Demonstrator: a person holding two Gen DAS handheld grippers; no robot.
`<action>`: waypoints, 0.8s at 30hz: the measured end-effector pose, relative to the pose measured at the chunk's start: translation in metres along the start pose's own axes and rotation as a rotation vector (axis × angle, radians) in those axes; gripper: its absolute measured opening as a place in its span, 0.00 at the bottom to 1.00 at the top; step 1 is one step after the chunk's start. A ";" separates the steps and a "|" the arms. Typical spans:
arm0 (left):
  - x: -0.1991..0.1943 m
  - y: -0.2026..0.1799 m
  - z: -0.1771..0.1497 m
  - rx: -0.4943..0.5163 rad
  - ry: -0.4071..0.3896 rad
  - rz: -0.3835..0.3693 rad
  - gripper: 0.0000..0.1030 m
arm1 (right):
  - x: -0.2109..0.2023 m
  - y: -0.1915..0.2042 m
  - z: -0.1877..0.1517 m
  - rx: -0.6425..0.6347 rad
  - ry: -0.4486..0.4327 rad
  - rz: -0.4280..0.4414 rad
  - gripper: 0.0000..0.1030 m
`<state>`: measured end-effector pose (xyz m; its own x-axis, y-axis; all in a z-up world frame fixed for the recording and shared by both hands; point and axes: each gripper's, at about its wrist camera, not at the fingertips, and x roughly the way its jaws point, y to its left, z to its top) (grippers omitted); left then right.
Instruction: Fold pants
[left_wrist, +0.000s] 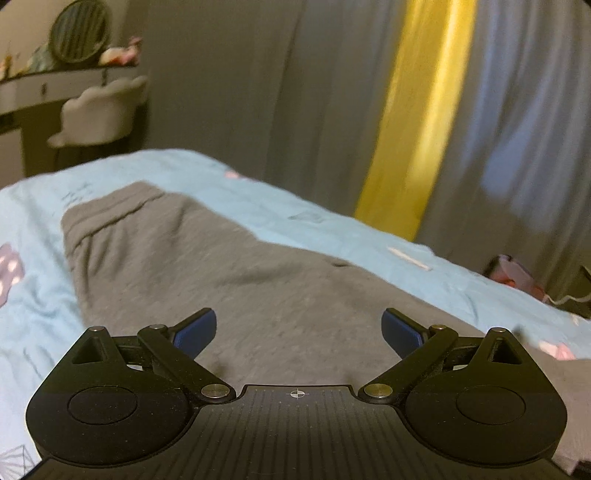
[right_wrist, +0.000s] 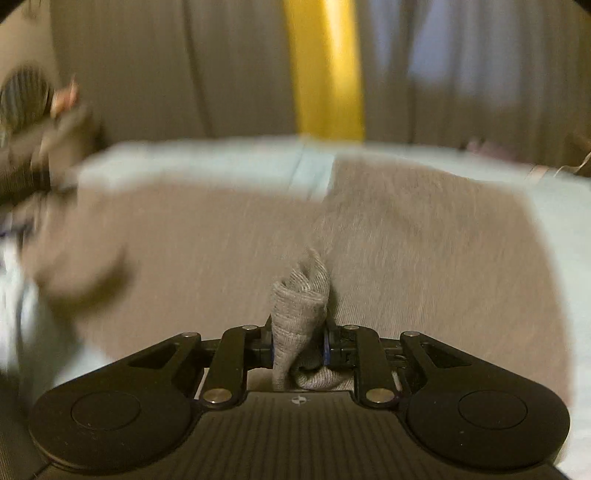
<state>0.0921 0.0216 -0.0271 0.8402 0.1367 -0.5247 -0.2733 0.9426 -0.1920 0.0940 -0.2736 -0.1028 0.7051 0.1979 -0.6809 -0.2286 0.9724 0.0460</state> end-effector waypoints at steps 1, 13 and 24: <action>-0.001 -0.003 -0.001 0.017 -0.002 -0.015 0.97 | -0.005 -0.002 0.002 0.001 -0.012 0.001 0.20; 0.007 -0.020 -0.009 0.116 0.067 -0.120 0.97 | -0.051 -0.045 -0.006 0.409 -0.056 0.186 0.87; 0.009 -0.057 -0.018 0.252 0.213 -0.295 0.97 | -0.069 -0.138 -0.046 0.823 -0.062 0.016 0.96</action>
<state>0.1066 -0.0366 -0.0354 0.7424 -0.1905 -0.6423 0.1091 0.9803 -0.1647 0.0466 -0.4275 -0.0956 0.7473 0.1956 -0.6350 0.3091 0.7436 0.5929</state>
